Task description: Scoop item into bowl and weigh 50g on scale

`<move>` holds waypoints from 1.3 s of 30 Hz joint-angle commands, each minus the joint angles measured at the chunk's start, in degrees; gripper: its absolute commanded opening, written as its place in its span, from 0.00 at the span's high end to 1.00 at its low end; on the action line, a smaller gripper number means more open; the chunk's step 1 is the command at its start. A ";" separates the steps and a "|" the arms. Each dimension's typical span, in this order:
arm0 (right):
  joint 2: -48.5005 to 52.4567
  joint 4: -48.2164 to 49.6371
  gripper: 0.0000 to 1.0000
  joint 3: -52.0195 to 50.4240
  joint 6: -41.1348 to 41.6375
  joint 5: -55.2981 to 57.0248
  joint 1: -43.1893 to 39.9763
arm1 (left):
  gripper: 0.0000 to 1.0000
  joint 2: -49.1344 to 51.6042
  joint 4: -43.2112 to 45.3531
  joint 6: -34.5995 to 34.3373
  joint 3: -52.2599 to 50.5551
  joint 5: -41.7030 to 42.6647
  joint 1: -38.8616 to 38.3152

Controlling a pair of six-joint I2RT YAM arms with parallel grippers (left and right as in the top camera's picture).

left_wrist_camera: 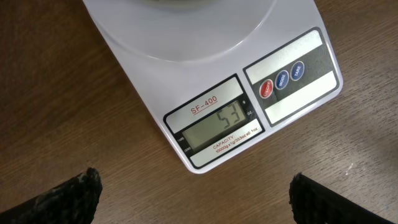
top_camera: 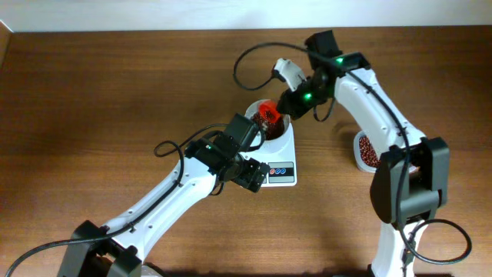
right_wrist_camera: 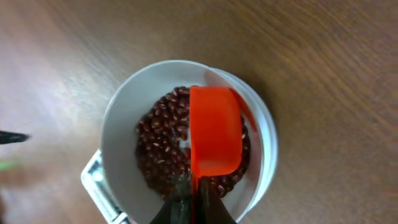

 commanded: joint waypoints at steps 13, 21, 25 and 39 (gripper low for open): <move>0.50 -4.98 0.96 -0.15 -5.09 12.15 6.14 | 0.01 -0.83 0.13 -0.55 -0.22 -0.39 -0.35; 0.50 -10.25 0.96 -0.15 -3.89 5.86 6.12 | 0.01 -0.83 0.13 -0.55 -0.22 -0.39 -0.35; 0.50 -11.15 0.96 -0.15 -1.40 -5.09 3.78 | 0.01 -0.83 0.11 -0.55 -0.22 -0.37 -0.50; 0.50 -9.60 0.96 -0.15 7.63 -26.91 -8.07 | 0.01 -0.83 0.13 -0.55 -0.22 -0.39 -0.66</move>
